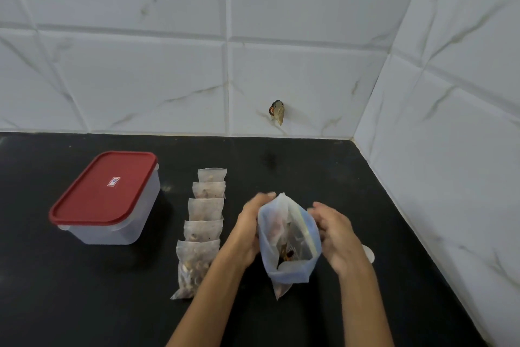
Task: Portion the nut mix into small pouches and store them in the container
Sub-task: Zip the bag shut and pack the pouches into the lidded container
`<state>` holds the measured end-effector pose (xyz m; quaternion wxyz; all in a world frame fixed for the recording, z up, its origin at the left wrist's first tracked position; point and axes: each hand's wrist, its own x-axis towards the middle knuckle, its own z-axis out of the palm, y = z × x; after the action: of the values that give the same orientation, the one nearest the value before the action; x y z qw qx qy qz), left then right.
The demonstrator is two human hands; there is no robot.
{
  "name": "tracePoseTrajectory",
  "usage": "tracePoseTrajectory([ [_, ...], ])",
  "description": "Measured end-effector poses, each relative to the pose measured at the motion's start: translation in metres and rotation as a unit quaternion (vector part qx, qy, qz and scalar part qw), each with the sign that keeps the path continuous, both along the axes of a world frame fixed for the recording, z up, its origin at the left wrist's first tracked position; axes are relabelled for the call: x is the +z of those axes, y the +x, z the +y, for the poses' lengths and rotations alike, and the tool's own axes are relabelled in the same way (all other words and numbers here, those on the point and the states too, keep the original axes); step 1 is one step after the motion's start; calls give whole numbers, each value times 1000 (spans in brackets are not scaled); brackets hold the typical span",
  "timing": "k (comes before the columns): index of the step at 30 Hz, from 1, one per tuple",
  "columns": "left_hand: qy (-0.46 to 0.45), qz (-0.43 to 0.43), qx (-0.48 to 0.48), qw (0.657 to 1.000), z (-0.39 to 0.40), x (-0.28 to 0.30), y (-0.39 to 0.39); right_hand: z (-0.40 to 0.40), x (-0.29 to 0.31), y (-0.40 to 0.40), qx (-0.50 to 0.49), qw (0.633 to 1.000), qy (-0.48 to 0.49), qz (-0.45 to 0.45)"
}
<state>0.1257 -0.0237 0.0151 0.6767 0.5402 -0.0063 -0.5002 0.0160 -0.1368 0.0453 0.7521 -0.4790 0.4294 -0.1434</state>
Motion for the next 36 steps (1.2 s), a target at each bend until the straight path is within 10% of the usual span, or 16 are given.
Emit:
tracePoseTrajectory([
  [9,62,-213,40,974,2,-9,-7,10,-11,-1,-62,985,-155,35],
  [15,188,-469,50,861,6,-13,-2,8,-11,-1,-49,933,-355,36],
  [27,180,-468,27,865,6,-12,1,-2,-25,1,43,917,-371,138],
  [33,204,-606,83,764,6,-7,-10,11,-12,4,15,844,-517,139],
  [36,123,-579,136,794,0,-3,-20,27,-9,13,-10,793,-592,145],
])
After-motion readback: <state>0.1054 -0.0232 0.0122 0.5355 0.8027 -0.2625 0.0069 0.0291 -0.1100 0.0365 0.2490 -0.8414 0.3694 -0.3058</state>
